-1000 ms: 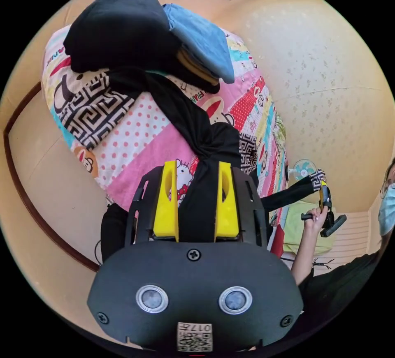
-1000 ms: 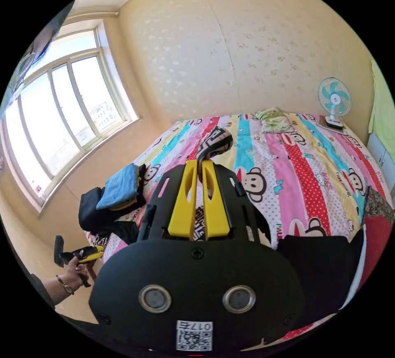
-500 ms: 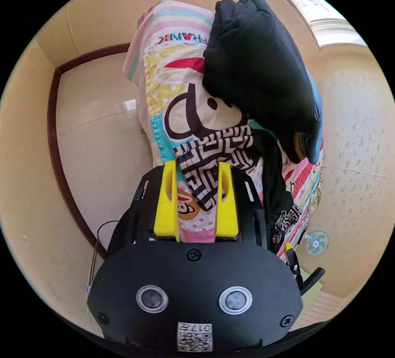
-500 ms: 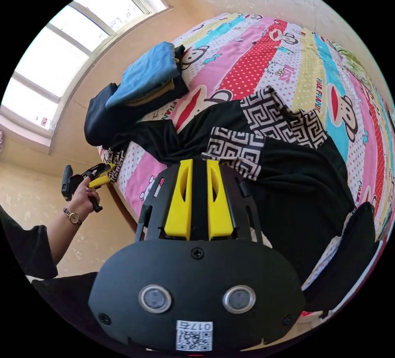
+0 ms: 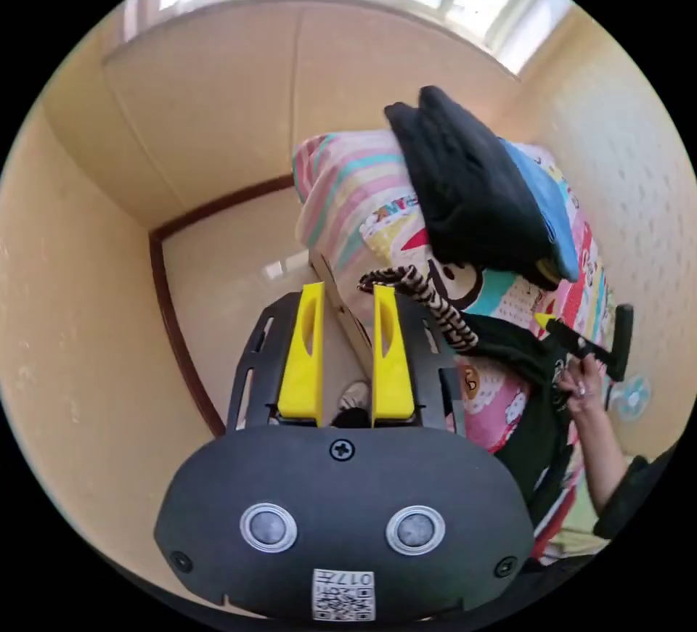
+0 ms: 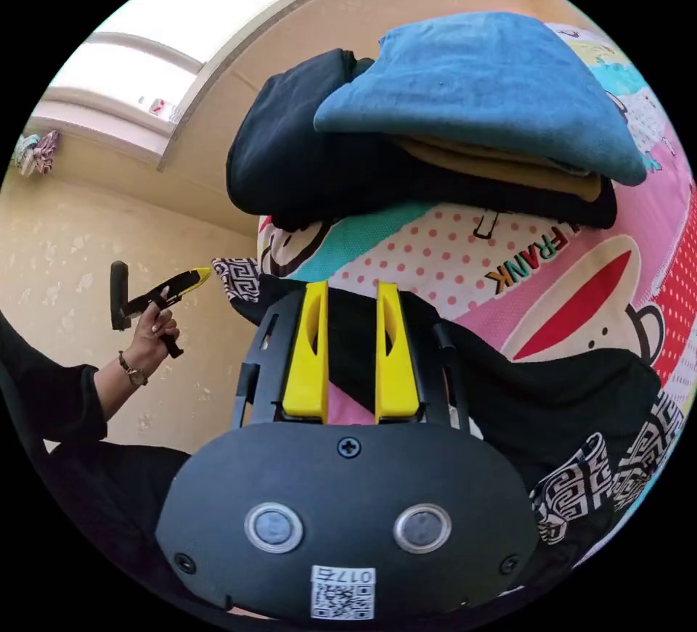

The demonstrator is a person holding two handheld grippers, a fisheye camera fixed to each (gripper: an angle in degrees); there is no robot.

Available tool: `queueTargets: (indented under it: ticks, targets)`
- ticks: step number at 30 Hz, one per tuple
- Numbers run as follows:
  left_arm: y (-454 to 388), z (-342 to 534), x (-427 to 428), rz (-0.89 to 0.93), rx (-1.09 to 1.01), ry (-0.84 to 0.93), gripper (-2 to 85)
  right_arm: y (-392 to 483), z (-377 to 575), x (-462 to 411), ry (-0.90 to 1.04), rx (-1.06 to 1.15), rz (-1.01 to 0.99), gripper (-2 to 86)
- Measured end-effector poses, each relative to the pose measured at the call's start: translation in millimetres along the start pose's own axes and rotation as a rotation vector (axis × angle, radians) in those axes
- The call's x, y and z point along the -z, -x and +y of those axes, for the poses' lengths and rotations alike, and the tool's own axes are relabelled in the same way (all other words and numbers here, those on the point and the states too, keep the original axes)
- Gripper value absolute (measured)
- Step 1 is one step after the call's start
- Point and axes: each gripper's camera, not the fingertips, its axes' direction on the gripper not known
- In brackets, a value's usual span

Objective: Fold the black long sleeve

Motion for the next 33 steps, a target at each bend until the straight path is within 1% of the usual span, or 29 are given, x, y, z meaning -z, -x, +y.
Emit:
queueTargets:
  ticks: [1, 2, 3, 5, 6, 7, 9, 10, 12, 13, 14, 15, 16, 17, 18, 19, 20, 21, 22, 24, 25, 27, 28, 29, 30, 31, 33]
  targets:
    - [17.3, 0.0, -3.1, 0.086, 0.05, 0.005, 13.8, -0.2, 2.9, -16.2, 0.054, -0.001, 0.039, 9.5]
    - [46.8, 2.7, -11.0, 0.247, 0.152, 0.002, 15.2, 0.3, 7.8, -30.0, 0.108, 0.007, 0.091, 9.3]
    - [69.9, 8.2, -23.1, 0.398, 0.254, 0.01, 16.1, 1.3, 11.2, -33.9, 0.12, 0.02, 0.111, 9.1]
    - [91.6, 20.8, -41.8, 0.529, 0.387, 0.019, 18.1, 4.7, 24.2, -32.9, 0.102, 0.043, 0.16, 8.5]
    - [101.5, 30.9, -55.1, 0.565, 0.462, 0.04, 18.5, 4.1, 26.4, -31.8, 0.101, 0.036, 0.158, 8.4]
    - [105.4, 36.7, -62.5, 0.579, 0.494, 0.053, 18.7, 1.9, 30.6, -27.9, 0.093, 0.017, 0.142, 8.5]
    - [118.9, 66.6, -100.1, 0.647, 0.662, 0.157, 19.6, -3.0, 36.9, -20.8, 0.078, -0.01, 0.103, 8.6]
    - [121.6, 75.2, -109.8, 0.672, 0.708, 0.181, 19.8, -6.5, 40.9, -16.5, 0.073, -0.026, 0.086, 8.7]
    - [128.2, 105.6, -142.7, 0.803, 0.889, 0.211, 19.7, -11.0, 47.9, -9.1, 0.068, -0.046, 0.078, 8.8]
    - [128.7, 111.3, -149.6, 0.843, 0.929, 0.206, 19.0, -13.3, 53.9, -1.5, 0.058, -0.057, 0.075, 8.8]
    - [128.9, 121.0, -162.3, 0.936, 1.004, 0.178, 17.6, -15.0, 60.9, 8.4, 0.042, -0.067, 0.073, 8.8]
    - [129.1, 128.2, -170.4, 1.041, 1.063, 0.117, 12.9, -15.6, 64.9, 14.1, 0.032, -0.072, 0.072, 8.8]
    - [129.5, 131.0, -171.2, 1.096, 1.085, 0.063, 10.6, -16.7, 74.2, 26.9, 0.013, -0.082, 0.073, 8.7]
    - [131.4, 135.6, -164.5, 1.177, 1.114, -0.073, 4.3, -17.5, 85.5, 41.2, -0.011, -0.094, 0.08, 8.7]
    - [133.8, 138.2, -147.6, 1.174, 1.124, -0.164, 0.9, -17.8, 92.2, 49.1, -0.025, -0.1, 0.085, 8.7]
    - [134.5, 138.0, -136.4, 1.144, 1.118, -0.175, 0.5, -18.7, 106.4, 64.4, -0.051, -0.116, 0.101, 8.7]
    - [133.4, 132.1, -111.2, 1.08, 1.057, -0.166, 0.0, -20.5, 122.3, 80.0, -0.082, -0.139, 0.13, 8.7]
    - [127.1, 121.2, -83.8, 1.04, 0.946, -0.156, -0.4, -21.8, 131.1, 88.0, -0.099, -0.154, 0.148, 8.7]
    - [121.6, 115.6, -69.8, 1.026, 0.885, -0.159, -0.4, -26.1, 149.5, 103.7, -0.135, -0.19, 0.187, 8.6]
    - [76.4, 92.8, -11.9, 1.004, 0.586, -0.177, -0.6, -37.4, 179.5, 127.3, -0.186, -0.267, 0.236, 8.4]
    - [59.7, 88.2, 1.1, 1.006, 0.507, -0.18, -0.7, -47.7, 199.8, 142.6, -0.215, -0.329, 0.251, 8.2]
    - [-25.9, 79.6, 43.4, 1.029, 0.168, -0.196, -0.7, -65.9, 231.2, 164.4, -0.258, -0.428, 0.247, 8.0]
    - [-52.4, 80.7, 50.9, 1.033, 0.077, -0.193, -0.7, -78.5, 253.3, 177.9, -0.282, -0.492, 0.242, 7.9]
    - [-109.6, 88.0, 60.5, 1.036, -0.102, -0.172, -0.6, -89.7, 274.6, 189.9, -0.301, -0.547, 0.243, 7.9]
    - [-168.1, 103.0, 63.3, 1.035, -0.267, -0.147, -0.6, -94.9, 285.3, 195.7, -0.308, -0.575, 0.248, 7.9]
    - [-198.4, 113.8, 62.2, 1.035, -0.346, -0.133, -0.5, -104.5, 306.5, 207.4, -0.322, -0.63, 0.26, 7.8]
    - [-316.1, 175.6, 40.0, 1.036, -0.638, -0.066, -0.4, -116.7, 338.8, 226.1, -0.351, -0.706, 0.273, 7.7]
